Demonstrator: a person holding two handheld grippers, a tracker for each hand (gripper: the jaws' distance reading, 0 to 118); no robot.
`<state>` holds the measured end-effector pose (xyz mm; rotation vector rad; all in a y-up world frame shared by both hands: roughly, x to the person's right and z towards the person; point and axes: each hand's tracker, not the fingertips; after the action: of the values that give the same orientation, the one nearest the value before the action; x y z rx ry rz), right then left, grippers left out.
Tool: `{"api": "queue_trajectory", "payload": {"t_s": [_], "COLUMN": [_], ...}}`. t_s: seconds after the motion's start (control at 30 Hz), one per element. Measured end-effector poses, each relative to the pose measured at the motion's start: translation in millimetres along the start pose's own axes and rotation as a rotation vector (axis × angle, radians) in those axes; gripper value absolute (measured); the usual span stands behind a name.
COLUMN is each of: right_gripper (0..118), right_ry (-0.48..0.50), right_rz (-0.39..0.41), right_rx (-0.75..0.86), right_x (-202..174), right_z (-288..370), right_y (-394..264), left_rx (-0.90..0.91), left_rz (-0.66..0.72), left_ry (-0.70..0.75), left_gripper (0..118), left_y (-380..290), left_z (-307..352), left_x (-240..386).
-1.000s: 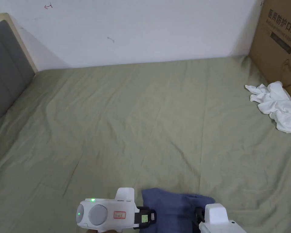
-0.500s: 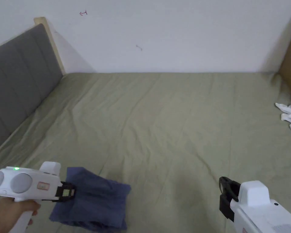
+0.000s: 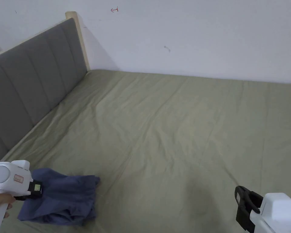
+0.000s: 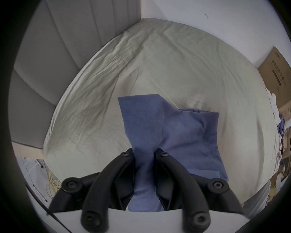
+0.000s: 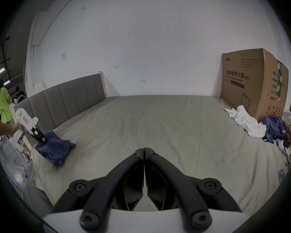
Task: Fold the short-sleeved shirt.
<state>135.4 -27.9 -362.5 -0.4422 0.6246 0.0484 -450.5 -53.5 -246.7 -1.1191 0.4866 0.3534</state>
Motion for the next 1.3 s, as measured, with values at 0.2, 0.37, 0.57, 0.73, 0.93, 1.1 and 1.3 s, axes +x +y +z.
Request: {"api": "queue_trajectory", "payload": {"t_s": [0.2, 0.37, 0.57, 0.73, 0.93, 1.1, 1.3], "right_gripper": [0, 0, 0, 0, 0, 0, 0], "right_ry": [-0.025, -0.100, -0.176, -0.225, -0.283, -0.315, -0.333], "right_rz": [-0.003, 0.032, 0.042, 0.052, 0.083, 0.096, 0.078], "right_rx": [0.051, 0.133, 0.249, 0.340, 0.418, 0.446, 0.455], "right_x": [10.3, 24.0, 52.1, 68.3, 82.9, 90.1, 94.2], "right_z": [20.2, 54.7, 97.8, 137.3, 174.8, 194.2, 207.0], "right_y": [23.5, 59.4, 99.0, 124.3, 136.8, 136.2, 129.7], "left_rx": [0.162, 0.466, 0.788, 0.986, 1.167, 1.222, 1.231], "left_rz": [0.150, 0.106, -0.013, -0.043, -0.133, -0.183, -0.199], "left_ry": [-0.005, 0.000, -0.011, -0.066, -0.084, -0.095, -0.088], "left_gripper": [90, 90, 90, 90, 90, 90, 84], "left_y": [0.5, -2.4, -9.2, -23.6, -55.0, -77.5, -104.6], "left_z": [51.9, 135.6, 220.0, 269.6, 296.0, 284.5, 263.4], "left_x": [15.6, 61.0, 123.4, 182.2, 258.1, 303.7, 341.8]}}
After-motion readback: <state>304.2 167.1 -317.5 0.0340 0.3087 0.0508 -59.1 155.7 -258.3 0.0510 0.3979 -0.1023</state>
